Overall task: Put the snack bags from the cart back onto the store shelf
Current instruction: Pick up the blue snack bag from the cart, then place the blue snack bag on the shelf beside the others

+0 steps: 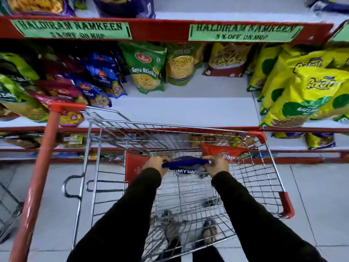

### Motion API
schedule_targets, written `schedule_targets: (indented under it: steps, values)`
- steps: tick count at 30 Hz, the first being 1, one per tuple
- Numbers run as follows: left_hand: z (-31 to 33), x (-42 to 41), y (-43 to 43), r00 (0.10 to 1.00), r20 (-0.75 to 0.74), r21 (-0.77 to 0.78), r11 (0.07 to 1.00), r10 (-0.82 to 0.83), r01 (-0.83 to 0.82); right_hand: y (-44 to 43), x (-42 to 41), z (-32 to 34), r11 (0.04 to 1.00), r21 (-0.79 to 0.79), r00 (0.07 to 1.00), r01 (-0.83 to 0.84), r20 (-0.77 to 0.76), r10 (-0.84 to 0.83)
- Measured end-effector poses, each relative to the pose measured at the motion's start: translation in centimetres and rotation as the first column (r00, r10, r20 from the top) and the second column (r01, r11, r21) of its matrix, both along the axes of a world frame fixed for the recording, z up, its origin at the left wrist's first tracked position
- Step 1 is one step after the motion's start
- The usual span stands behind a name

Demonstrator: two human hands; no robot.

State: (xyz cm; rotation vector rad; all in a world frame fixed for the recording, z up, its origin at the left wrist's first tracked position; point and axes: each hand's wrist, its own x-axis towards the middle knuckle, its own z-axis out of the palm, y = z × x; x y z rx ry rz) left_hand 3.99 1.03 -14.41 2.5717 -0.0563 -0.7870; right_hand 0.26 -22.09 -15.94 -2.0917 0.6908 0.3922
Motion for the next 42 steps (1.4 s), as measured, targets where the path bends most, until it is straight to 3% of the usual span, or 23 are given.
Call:
schedule_targets:
  steps: [5, 9, 16, 21, 25, 28, 32, 37, 42]
  values:
    - [-0.7, -0.3, 0.4, 0.986, 0.049, -0.098, 0.983, 0.158, -0.153, -0.3, -0.6, -0.1, 0.999, 0.032, 1.0, 0.015, 0.018, -0.016]
    - [1.4, -1.4, 0.7, 0.933, 0.143, -0.33, 0.905, 0.331, -0.27, -0.3, -2.2, 2.8, 0.984, 0.16, 0.989, 0.083, 0.111, -0.101]
    - [7.9, -2.3, 0.6, 0.87, 0.022, -0.686, 0.64, 0.493, -0.346, -0.3, -3.9, 10.3, 0.969, 0.237, 0.881, 0.073, 0.439, -0.174]
    - [14.8, -0.5, -0.2, 0.872, 0.076, -0.849, 0.49, 0.484, -0.199, -1.3, -2.2, 17.1, 0.955, 0.29, 0.743, 0.055, 0.628, -0.233]
    - [22.4, 2.6, -1.9, 0.882, 0.086, -0.939, 0.333, 0.463, -0.083, -2.5, 0.7, 24.4, 0.918, 0.398, 0.595, -0.004, 0.738, -0.318]
    - [28.7, 4.8, -3.8, 0.888, 0.04, -0.989, 0.147, 0.458, -0.031, -3.3, 3.2, 30.2, 0.887, 0.454, 0.467, -0.087, 0.805, -0.366]
    - [36.1, 8.3, -6.2, 0.896, -0.032, -0.999, -0.018, 0.443, -0.027, -4.2, 6.8, 37.6, 0.851, 0.498, 0.428, -0.169, 0.815, -0.392]
    - [42.8, 13.4, -8.7, 0.807, -0.11, -0.994, -0.078, 0.58, -0.08, -5.2, 12.4, 44.5, 0.841, 0.509, 0.432, -0.182, 0.81, -0.397]
    - [46.2, 18.7, -10.5, 0.768, -0.113, -0.991, -0.014, 0.631, -0.135, -6.2, 18.6, 48.1, 0.837, 0.51, 0.451, -0.2, 0.806, -0.383]
